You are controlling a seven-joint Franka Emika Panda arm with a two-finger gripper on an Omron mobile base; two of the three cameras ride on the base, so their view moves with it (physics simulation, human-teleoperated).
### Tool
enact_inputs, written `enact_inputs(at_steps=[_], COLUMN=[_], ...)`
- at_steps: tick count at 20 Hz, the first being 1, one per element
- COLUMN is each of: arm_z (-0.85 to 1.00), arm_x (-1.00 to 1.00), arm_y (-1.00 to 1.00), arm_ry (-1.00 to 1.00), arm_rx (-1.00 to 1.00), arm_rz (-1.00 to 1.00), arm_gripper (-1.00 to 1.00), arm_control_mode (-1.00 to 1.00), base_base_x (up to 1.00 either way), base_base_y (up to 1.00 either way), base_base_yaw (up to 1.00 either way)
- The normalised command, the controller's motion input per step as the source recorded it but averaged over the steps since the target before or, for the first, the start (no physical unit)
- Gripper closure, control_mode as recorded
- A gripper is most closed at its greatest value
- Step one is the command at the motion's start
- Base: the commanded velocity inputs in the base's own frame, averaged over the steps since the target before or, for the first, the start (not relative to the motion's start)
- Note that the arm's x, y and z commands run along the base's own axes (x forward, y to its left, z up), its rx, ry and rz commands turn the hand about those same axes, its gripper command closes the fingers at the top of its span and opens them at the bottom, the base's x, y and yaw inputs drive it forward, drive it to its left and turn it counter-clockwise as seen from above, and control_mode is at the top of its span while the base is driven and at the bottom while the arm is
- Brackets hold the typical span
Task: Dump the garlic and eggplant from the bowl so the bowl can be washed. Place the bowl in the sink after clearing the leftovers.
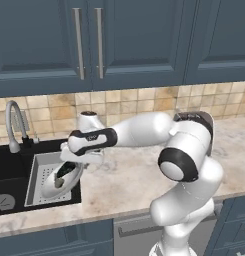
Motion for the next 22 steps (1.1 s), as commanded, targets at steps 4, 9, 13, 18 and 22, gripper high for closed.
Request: enact_inputs(at_steps=[4,9,13,18,22], arm_z=[0.09,0.0,-0.05,-0.01,0.02], arm_x=[0.36,0.02,-0.02,-0.08,0.0], arm_y=[-0.07,0.08,0.19,0.3,0.0], arm_ry=[-0.3,-0.03,-0.12,-0.21,-0.03], arm_rx=[-0.04,-0.11,-0.22,-0.15,0.0], arm_rz=[0.0,0.0,0.04,0.01,0.0], arm_gripper=[1.0,1.0,1.0,1.0,1.0], arm_control_mode=[-1.0,-1.0,-1.0,-1.0,-1.0], base_base_x=[0.0,0.0,0.0,0.0,0.0], base_base_y=[0.0,0.0,0.0,0.0,0.0], base_base_yaw=[0.0,0.0,0.0,0.0,0.0])
